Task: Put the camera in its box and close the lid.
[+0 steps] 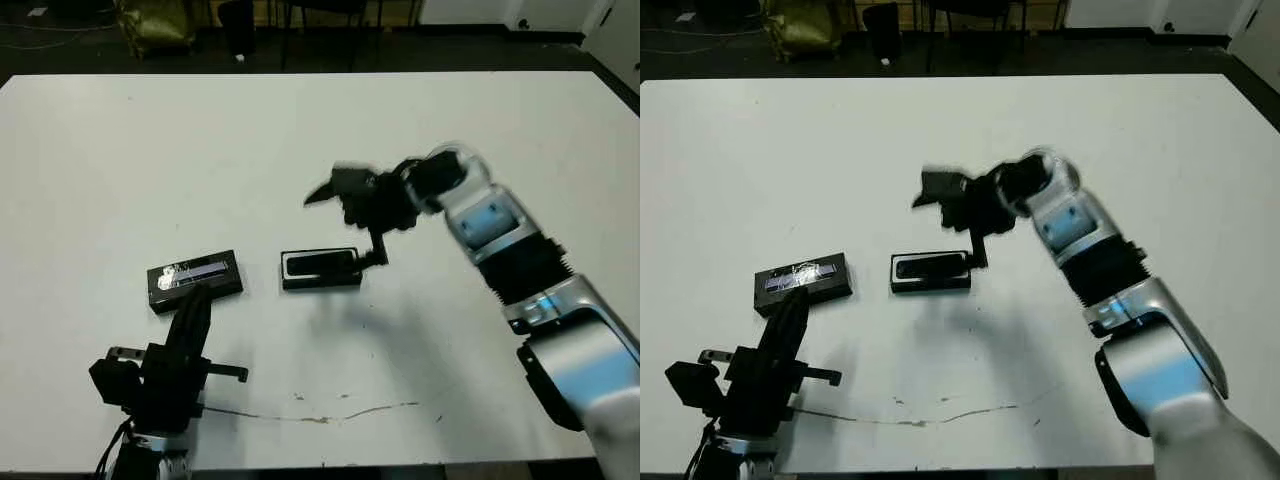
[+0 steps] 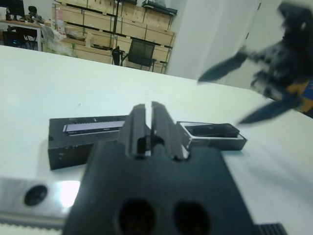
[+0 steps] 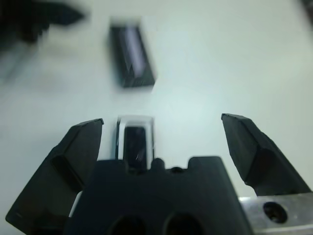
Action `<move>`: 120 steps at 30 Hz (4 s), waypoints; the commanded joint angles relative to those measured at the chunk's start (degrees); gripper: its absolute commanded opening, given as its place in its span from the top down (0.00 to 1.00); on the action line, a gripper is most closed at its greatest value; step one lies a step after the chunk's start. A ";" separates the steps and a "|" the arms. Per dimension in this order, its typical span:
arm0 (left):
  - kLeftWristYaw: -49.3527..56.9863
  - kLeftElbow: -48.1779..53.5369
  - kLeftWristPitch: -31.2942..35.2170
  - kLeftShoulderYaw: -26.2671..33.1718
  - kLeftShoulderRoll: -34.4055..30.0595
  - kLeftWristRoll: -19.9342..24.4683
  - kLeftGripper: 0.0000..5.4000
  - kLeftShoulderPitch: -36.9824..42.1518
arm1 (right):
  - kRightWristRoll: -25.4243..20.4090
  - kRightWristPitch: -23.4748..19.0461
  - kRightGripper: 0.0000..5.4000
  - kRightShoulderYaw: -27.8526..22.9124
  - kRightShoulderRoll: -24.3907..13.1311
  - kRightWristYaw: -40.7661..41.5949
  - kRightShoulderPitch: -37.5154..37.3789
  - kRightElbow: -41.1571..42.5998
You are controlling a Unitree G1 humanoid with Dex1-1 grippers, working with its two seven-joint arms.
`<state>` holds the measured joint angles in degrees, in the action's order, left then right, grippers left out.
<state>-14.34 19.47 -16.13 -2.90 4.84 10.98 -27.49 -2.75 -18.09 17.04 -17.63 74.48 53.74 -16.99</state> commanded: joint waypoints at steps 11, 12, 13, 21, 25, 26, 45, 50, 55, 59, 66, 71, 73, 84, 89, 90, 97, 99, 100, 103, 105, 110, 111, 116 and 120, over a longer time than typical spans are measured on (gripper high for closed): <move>-0.23 -1.12 0.54 0.79 -2.30 0.09 1.00 -2.49 | -7.31 -10.41 0.20 -13.71 0.59 -29.94 -17.50 28.70; -0.07 -0.89 0.80 0.84 -2.24 0.04 1.00 -2.58 | -4.79 -8.30 0.24 -12.63 0.98 -33.49 -19.73 30.22; 0.02 -0.66 1.06 0.85 -2.20 0.04 1.00 -2.69 | -2.97 -6.61 0.28 -11.70 1.41 -36.23 -21.57 31.09; -0.64 -0.29 0.49 1.28 -2.49 -0.08 1.00 -2.49 | 11.32 9.58 0.62 -3.12 3.57 -50.77 -32.66 30.26; 0.19 0.90 1.72 1.28 -2.03 -0.31 1.00 -2.90 | 13.57 9.93 0.78 -0.23 5.35 -53.31 -35.92 30.76; 0.27 1.02 1.85 1.30 -2.04 -0.34 1.00 -2.88 | 13.55 8.20 0.83 0.26 5.94 -53.35 -36.67 31.47; 0.20 1.27 1.96 0.86 -2.12 -0.49 1.00 -3.25 | 16.12 -7.22 1.00 4.44 10.19 -55.42 -42.45 29.48; 0.14 1.28 1.56 0.80 -1.95 -0.66 1.00 -3.61 | 15.34 -8.96 1.00 3.20 11.58 -56.61 -42.32 25.87; 0.06 1.05 1.50 0.97 -1.98 -0.27 1.00 -3.86 | 13.50 -11.27 1.00 1.44 11.98 -56.23 -42.31 22.96; 0.42 1.93 2.33 0.56 -1.84 -0.13 1.00 -4.46 | 12.53 -10.27 1.00 1.51 10.88 -55.29 -42.27 20.30; 0.41 1.81 2.31 0.61 -1.95 0.14 1.00 -4.33 | 10.35 -11.86 1.00 1.24 9.61 -53.16 -42.99 21.08; 0.54 1.72 1.83 0.67 -2.03 -0.16 1.00 -4.35 | 5.68 -11.99 1.00 -1.38 9.43 -51.69 -44.51 27.00; 0.72 1.73 1.77 0.83 -2.11 -0.52 1.00 -4.31 | 2.50 -12.87 1.00 -3.77 10.26 -51.77 -45.50 31.47; -0.55 13.64 9.44 6.41 -6.89 -1.54 1.00 -4.74 | -12.82 -14.68 1.00 -16.59 6.01 -48.59 -46.47 49.65; -3.84 17.35 14.28 15.30 -10.66 -2.38 1.00 -0.07 | -18.90 -14.30 1.00 -22.98 3.49 -47.94 -45.79 50.59; -4.52 17.67 15.17 16.82 -11.46 -2.23 1.00 0.93 | -19.32 -15.12 1.00 -23.57 2.72 -48.24 -45.91 51.02; -8.32 16.72 21.65 24.23 -23.11 3.31 1.00 7.15 | -21.87 -15.31 1.00 -24.67 -0.25 -47.86 -48.85 49.22; -9.47 15.73 23.36 25.61 -26.55 3.94 1.00 8.66 | -22.79 -15.95 1.00 -24.86 -0.46 -48.62 -49.29 49.45; -9.99 15.41 24.62 26.28 -28.65 3.71 1.00 9.45 | -23.13 -16.52 1.00 -24.99 -0.61 -49.26 -49.37 49.81; -12.42 14.89 30.62 28.19 -35.00 5.99 0.98 12.54 | -24.16 -16.95 1.00 -25.52 -0.88 -50.32 -49.49 50.15; -15.46 12.99 33.16 28.66 -39.23 8.25 0.93 15.56 | -24.51 -16.68 1.00 -25.52 -1.06 -50.60 -49.45 49.77; -31.42 -0.50 33.77 24.21 -51.92 11.87 0.71 26.99 | -25.33 -16.14 1.00 -25.15 -0.92 -50.95 -48.96 48.31; -34.17 -2.74 33.43 22.74 -53.92 11.54 0.66 29.14 | -25.51 -15.99 1.00 -25.14 -0.92 -50.86 -48.89 48.04; -46.33 -14.51 32.45 13.77 -58.16 10.90 0.44 41.19 | -26.21 -16.55 1.00 -25.24 -1.34 -51.47 -48.92 48.01; -53.83 -22.10 30.37 7.87 -57.90 9.38 0.26 48.60 | -26.59 -16.97 1.00 -25.21 -1.87 -51.94 -49.21 48.09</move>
<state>-65.51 0.24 14.76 7.16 -52.51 21.28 19.33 -29.18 -33.67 -8.10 -18.62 23.05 5.10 31.34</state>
